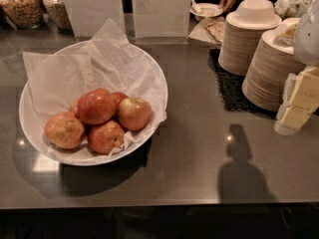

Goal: Pick apple from white bowl

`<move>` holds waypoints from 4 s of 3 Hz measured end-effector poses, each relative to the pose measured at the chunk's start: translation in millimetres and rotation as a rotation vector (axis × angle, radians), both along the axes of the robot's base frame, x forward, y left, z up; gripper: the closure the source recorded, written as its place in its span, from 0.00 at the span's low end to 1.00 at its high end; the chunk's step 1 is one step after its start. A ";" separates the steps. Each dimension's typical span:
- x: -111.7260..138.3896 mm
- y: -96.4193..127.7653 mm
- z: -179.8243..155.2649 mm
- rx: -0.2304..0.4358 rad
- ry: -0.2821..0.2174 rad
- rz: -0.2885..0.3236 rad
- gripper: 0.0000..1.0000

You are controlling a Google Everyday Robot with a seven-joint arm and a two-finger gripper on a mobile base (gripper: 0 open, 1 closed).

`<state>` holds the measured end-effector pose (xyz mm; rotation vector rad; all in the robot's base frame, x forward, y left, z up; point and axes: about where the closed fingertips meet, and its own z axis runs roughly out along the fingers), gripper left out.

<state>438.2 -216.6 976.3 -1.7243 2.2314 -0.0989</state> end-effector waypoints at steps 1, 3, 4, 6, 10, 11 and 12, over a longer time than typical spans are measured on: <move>0.0 0.0 0.0 0.000 0.000 0.000 0.00; 32.0 36.5 -20.9 0.072 0.003 0.142 0.00; 55.4 96.0 -28.9 0.081 -0.004 0.315 0.00; 66.1 170.8 -13.1 -0.095 -0.064 0.439 0.00; -15.8 291.6 110.7 -0.078 -0.254 0.756 0.00; -15.8 291.6 110.8 -0.078 -0.255 0.756 0.00; -15.4 299.4 107.5 -0.012 -0.289 0.763 0.00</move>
Offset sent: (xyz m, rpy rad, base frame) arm 0.0079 0.0038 -0.0115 0.0245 0.0144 0.0347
